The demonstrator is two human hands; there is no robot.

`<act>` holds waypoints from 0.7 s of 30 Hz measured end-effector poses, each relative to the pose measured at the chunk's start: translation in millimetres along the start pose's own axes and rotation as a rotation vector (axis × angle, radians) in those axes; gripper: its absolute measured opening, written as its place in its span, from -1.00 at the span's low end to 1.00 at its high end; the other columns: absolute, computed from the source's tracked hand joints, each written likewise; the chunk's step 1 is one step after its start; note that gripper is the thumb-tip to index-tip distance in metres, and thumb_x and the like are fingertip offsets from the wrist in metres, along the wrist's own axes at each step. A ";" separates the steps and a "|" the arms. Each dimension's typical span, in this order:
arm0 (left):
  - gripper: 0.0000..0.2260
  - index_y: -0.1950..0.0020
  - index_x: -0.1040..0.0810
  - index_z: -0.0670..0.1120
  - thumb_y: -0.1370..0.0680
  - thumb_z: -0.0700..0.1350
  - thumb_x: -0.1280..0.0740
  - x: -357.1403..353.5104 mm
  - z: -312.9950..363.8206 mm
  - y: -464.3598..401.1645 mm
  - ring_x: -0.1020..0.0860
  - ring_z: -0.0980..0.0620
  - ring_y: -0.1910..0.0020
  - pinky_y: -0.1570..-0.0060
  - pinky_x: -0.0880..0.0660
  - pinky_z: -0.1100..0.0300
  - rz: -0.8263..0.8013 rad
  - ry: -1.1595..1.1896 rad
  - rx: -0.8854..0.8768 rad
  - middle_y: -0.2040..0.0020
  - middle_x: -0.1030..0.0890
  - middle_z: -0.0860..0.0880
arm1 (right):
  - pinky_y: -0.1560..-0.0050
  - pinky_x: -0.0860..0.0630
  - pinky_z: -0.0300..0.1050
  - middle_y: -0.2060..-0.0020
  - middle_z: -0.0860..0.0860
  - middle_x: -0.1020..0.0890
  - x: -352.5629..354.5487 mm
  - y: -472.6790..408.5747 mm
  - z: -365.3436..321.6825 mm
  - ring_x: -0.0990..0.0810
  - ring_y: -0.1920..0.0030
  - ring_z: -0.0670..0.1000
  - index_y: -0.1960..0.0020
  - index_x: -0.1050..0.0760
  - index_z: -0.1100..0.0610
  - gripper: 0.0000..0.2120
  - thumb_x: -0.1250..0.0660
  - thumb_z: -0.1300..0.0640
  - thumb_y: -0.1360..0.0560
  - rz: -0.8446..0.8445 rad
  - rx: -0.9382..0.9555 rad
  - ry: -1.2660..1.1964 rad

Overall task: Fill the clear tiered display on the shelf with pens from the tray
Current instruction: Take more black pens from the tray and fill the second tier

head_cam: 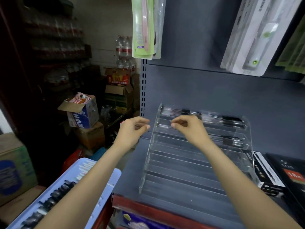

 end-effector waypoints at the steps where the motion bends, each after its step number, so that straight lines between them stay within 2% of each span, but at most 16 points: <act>1: -0.83 -0.11 -0.60 -0.06 -0.53 -0.14 -0.35 6.6 -2.7 7.0 -0.59 0.17 0.07 0.04 -0.52 0.34 -0.003 0.003 0.000 0.04 -0.65 0.03 | 0.06 -0.47 -0.31 0.22 -0.07 -0.65 -8.9 4.8 -8.8 -0.59 0.17 -0.10 0.08 -0.64 0.09 -0.93 -0.40 0.16 -0.45 -0.009 0.021 -0.024; 4: -0.87 -0.04 -0.63 -0.05 -0.53 -0.15 -0.34 34.6 -21.9 29.0 -0.62 0.11 0.06 0.00 -0.54 0.22 -0.006 -0.004 0.023 0.06 -0.67 0.01 | 0.16 -0.39 -0.49 0.20 -0.11 -0.62 -43.1 20.5 -37.3 -0.55 0.18 -0.18 0.03 -0.63 0.07 -0.90 -0.37 0.17 -0.49 -0.058 0.053 -0.075; 10: -0.93 0.05 -0.59 0.03 -0.55 -0.09 -0.31 109.1 -107.6 68.8 -0.61 0.12 0.12 0.07 -0.54 0.12 0.028 -0.148 0.160 0.12 -0.66 0.01 | 0.21 -0.40 -0.51 0.02 -0.01 -0.66 -144.5 45.0 -81.5 -0.54 0.12 -0.13 -0.10 -0.59 0.11 -0.82 -0.29 0.16 -0.54 -0.238 0.070 -0.026; 14: -0.87 -0.04 -0.58 -0.07 -0.59 -0.11 -0.25 157.2 -186.6 90.9 -0.58 0.12 0.18 0.15 -0.46 0.28 -0.057 -0.254 0.276 0.05 -0.65 -0.04 | 0.03 -0.47 -0.31 -0.06 0.03 -0.65 -230.5 55.1 -105.7 -0.58 0.02 -0.05 -0.14 -0.57 0.14 -0.80 -0.25 0.18 -0.56 -0.351 -0.011 -0.010; 17: -0.80 -0.11 -0.57 -0.16 -0.61 -0.13 -0.21 185.9 -230.4 105.1 -0.57 0.01 0.05 0.09 -0.39 0.22 -0.192 -0.300 0.315 -0.01 -0.62 -0.06 | -0.15 -0.50 -0.15 -0.11 0.08 -0.62 -296.2 64.5 -111.0 -0.58 -0.04 0.01 -0.17 -0.55 0.19 -0.78 -0.22 0.22 -0.58 -0.396 -0.132 0.007; 20: -0.81 -0.08 -0.60 -0.17 -0.59 -0.15 -0.24 205.4 -271.1 113.2 -0.58 -0.06 -0.05 0.04 -0.39 0.24 -0.298 -0.361 0.321 -0.05 -0.65 -0.10 | -0.01 -0.43 -0.16 -0.07 0.16 -0.58 -350.1 77.0 -105.6 -0.54 0.15 -0.05 -0.22 -0.51 0.23 -0.76 -0.17 0.26 -0.60 -0.446 -0.261 0.050; 21: -0.81 -0.09 -0.60 -0.17 -0.59 -0.16 -0.24 209.5 -283.3 115.3 -0.58 -0.08 -0.07 0.05 -0.39 0.23 -0.339 -0.381 0.321 -0.06 -0.65 -0.12 | 0.02 -0.41 -0.16 -0.05 0.18 -0.57 -363.9 79.8 -103.0 -0.53 0.16 -0.04 -0.24 -0.49 0.23 -0.75 -0.17 0.26 -0.60 -0.444 -0.310 0.057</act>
Point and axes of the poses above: each hand's wrist, its own y-axis away from the middle knuckle, its own x-axis out of the back of the hand, z = x × y, the point moved 1 cm from there along -y, towards the middle knuckle
